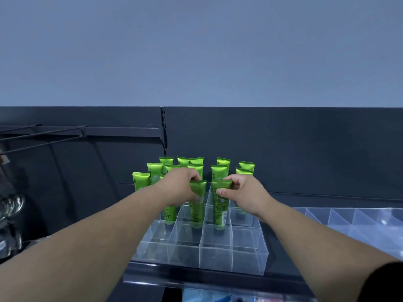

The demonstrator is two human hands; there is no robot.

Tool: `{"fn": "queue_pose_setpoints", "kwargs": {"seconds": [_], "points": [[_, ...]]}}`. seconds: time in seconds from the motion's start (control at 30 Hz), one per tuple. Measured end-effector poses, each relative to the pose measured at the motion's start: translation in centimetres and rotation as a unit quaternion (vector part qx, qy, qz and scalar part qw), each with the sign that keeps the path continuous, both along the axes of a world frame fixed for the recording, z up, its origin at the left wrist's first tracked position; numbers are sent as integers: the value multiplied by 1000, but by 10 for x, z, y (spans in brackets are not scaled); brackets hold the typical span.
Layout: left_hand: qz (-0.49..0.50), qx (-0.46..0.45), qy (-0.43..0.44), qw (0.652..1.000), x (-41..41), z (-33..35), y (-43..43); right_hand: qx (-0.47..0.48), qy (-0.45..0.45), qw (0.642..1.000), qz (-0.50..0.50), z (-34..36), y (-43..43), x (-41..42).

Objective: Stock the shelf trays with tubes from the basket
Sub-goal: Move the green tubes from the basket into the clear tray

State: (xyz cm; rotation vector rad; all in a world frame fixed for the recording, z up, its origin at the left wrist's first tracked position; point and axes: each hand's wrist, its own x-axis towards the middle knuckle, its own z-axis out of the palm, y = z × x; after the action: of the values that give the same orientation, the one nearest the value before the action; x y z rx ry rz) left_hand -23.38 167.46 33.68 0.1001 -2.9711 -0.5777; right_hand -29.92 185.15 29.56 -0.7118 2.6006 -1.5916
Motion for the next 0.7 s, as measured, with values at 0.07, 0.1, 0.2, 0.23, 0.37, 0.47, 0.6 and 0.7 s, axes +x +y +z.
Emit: {"fn": "queue_pose_setpoints", "kwargs": {"seconds": [0.07,0.1,0.2,0.23,0.37,0.47,0.6,0.7], "points": [[-6,-20,-10,1000,0,3,-2,-7,-15,1000,16,0,0,-1],[-7,-33,-12,999,-1,4,-3,-11,-22,999,21,0,0,-1],[-7,-62,-10,998,-4,4,-4,-18,-20,999,26,-1,-3,-2],[-7,-69,-10,998,-6,4,-4,-15,-11,1000,21,-2,-4,-3],[-11,-97,-13,995,-8,5,-1,47,42,998,-7,0,-5,-5],[-15,-116,-1,993,-10,6,1,66,52,996,11,7,-5,-3],[-26,-170,-12,985,-15,17,10,51,-9,997,62,11,-5,-3],[-25,-190,-1,981,-20,19,10,33,-52,995,82,13,-4,-3]]}}
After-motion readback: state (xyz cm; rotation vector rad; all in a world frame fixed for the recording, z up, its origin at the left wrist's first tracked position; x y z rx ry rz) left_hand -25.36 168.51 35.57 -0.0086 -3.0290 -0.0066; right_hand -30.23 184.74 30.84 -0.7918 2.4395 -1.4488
